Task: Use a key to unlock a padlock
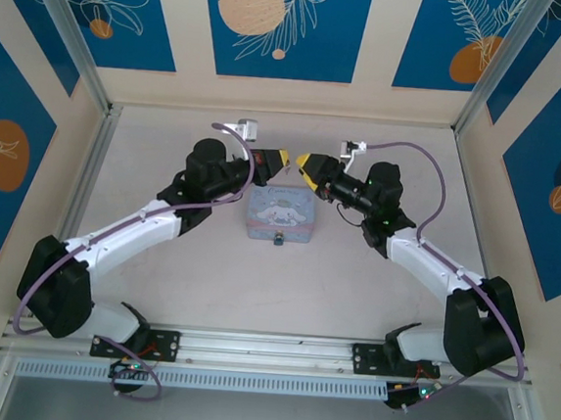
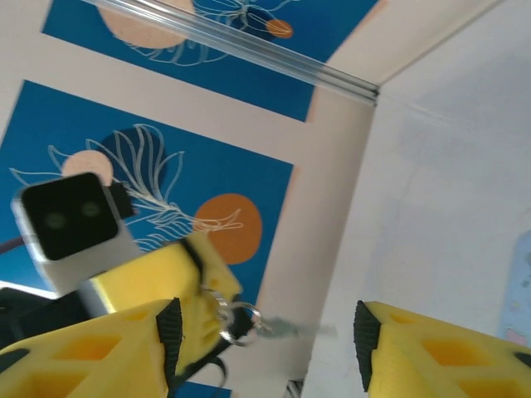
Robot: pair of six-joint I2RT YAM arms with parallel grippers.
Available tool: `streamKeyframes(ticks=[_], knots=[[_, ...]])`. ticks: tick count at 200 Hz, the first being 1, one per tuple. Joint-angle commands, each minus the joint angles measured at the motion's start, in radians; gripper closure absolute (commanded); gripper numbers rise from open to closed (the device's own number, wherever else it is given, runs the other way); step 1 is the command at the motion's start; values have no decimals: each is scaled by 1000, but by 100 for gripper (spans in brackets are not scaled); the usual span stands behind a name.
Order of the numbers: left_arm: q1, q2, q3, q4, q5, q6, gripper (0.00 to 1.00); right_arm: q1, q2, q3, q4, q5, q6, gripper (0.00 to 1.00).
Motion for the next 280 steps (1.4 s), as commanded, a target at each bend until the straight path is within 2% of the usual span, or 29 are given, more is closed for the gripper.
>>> streamKeyframes(ticks=[1,49,139,220,280], knots=[[6,19,-37,170,5,-81,100,-12,25,-13,137,-36,44,46],[3,41,-114,344,-72,-253,100,-14,81,-6,236,-52,90,53],[-19,64,-183,459,-174,-373,100,1,160,18,323,-39,142,58],[-35,73,-193,470,-211,-399,100,39,226,59,368,-28,171,60],[-38,67,-193,461,-221,-400,100,56,251,54,398,-24,183,67]])
